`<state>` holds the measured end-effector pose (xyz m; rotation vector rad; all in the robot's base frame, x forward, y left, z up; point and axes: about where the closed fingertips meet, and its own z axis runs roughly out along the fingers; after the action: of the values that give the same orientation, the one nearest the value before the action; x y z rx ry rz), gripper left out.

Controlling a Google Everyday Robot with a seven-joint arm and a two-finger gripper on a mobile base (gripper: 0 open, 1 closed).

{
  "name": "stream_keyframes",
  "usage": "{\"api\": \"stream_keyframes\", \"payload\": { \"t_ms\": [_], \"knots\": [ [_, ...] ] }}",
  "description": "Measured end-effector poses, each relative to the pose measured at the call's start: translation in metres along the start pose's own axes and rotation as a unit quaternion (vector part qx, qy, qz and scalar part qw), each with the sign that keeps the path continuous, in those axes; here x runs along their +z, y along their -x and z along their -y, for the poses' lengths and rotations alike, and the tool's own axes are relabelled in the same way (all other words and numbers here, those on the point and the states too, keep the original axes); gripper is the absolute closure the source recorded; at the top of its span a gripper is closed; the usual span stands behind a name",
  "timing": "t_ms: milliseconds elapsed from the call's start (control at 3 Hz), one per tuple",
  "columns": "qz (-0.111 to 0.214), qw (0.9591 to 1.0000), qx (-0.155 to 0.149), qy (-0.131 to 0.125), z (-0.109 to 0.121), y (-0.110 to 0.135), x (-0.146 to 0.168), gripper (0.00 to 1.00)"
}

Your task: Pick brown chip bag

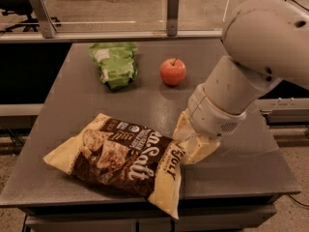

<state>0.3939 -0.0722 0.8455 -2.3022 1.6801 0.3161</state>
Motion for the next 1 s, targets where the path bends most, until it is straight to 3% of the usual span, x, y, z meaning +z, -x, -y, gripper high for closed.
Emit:
{"api": "stream_keyframes", "payload": {
  "t_ms": [333, 667, 1000],
  "knots": [
    [-0.001, 1.0, -0.001, -0.001, 0.0, 0.001, -0.001, 0.88],
    [0.018, 0.9998, 0.004, -0.009, 0.01, 0.006, -0.022, 1.0],
    [0.055, 0.9974, 0.007, -0.047, 0.028, 0.015, -0.081, 1.0]
  ]
}}
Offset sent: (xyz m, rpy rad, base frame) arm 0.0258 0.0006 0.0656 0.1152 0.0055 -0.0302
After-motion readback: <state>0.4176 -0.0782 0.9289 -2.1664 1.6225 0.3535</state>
